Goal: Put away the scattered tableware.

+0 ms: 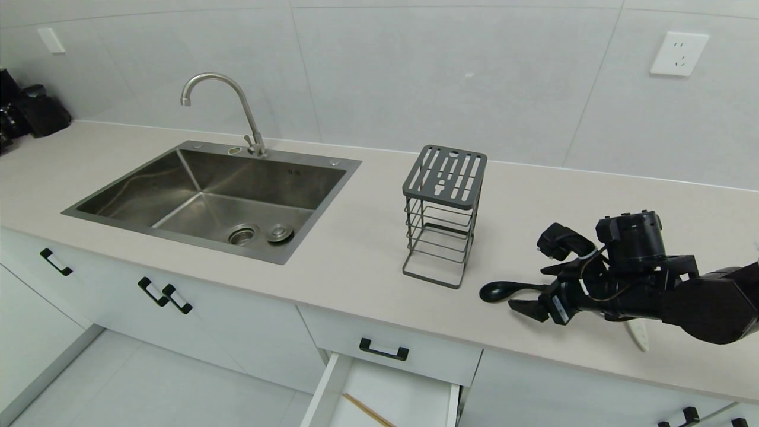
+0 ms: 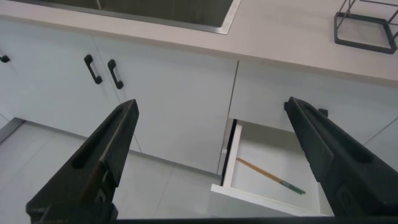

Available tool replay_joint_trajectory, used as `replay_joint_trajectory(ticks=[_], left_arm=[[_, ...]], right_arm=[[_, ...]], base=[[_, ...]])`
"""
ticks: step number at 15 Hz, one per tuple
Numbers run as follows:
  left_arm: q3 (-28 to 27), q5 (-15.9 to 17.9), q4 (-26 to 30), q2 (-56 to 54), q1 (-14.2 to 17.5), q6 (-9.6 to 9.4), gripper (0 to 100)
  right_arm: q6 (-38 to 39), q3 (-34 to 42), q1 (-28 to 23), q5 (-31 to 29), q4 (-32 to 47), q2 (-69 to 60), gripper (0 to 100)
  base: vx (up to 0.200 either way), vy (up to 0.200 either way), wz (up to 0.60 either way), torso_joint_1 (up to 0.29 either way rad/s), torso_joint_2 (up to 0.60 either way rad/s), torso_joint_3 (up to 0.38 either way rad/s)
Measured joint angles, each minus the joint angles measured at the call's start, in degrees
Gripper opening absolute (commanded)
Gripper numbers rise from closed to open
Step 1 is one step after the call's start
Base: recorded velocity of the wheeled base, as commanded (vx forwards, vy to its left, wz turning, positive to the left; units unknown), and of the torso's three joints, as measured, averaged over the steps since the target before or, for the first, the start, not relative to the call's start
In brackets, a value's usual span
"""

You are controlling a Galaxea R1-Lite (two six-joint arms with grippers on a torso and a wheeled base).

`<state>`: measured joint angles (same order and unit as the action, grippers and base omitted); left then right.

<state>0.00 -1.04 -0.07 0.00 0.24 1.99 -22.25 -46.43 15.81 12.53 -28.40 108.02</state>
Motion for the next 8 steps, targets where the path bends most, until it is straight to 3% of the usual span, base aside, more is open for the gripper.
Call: replay_joint_trajectory(ticks=[3,8], left_arm=[[0.0,0.0,0.0,0.0,0.0,0.01,100],[0.0,0.0,0.0,0.0,0.0,0.00,100]], right_arm=[[-1.0,-0.5,-1.2,3.2,-1.3,2.4,100],[-1.0,-2.0,-1.1,3.4,-1.4,5.0,100]], base=[[0.000,0.000,0.00,0.000,0.00,0.000],[0.000,0.000,0.00,0.000,0.00,0.000]])
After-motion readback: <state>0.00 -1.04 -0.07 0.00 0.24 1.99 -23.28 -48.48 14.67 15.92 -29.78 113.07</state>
